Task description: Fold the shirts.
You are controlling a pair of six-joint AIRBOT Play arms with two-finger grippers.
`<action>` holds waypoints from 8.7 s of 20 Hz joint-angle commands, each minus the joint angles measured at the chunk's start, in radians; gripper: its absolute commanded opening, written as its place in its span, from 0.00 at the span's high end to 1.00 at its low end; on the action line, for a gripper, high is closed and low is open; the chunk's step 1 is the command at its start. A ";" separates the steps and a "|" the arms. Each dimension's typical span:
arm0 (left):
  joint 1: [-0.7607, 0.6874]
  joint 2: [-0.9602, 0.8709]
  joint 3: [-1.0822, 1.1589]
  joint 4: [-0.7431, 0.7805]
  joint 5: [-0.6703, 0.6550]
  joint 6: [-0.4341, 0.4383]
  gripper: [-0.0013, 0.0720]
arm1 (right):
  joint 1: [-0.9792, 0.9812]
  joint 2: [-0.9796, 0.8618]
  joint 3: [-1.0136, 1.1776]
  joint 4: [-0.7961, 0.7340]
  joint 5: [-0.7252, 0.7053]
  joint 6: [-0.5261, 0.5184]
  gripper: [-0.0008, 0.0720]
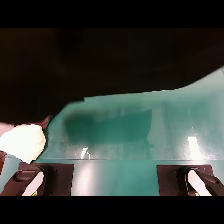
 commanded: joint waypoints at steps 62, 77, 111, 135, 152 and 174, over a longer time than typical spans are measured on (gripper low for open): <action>-0.006 -0.147 -1.588 -0.001 -0.148 -0.086 0.26 | 0.140 -0.213 -0.946 -0.114 -0.059 -0.041 0.54; -0.006 -0.087 -1.525 -0.114 -0.124 0.000 0.94 | -0.300 -0.185 -1.321 -0.135 0.057 -0.092 0.33; -0.174 -0.579 -0.909 0.158 0.177 -0.019 0.94 | 0.043 -0.572 -0.706 -0.167 -0.003 0.006 0.97; -0.274 -0.698 -0.759 -0.155 0.160 0.033 0.94 | -0.148 -0.790 -0.840 0.200 -0.113 -0.253 0.30; -0.591 -1.147 -0.416 -0.211 0.233 -0.005 0.94 | 0.196 -0.545 -0.367 0.382 0.062 -0.176 0.97; -0.037 -0.588 -0.373 0.097 -0.066 -0.019 0.94 | 1.021 -0.858 -0.183 0.485 -0.372 -0.262 0.53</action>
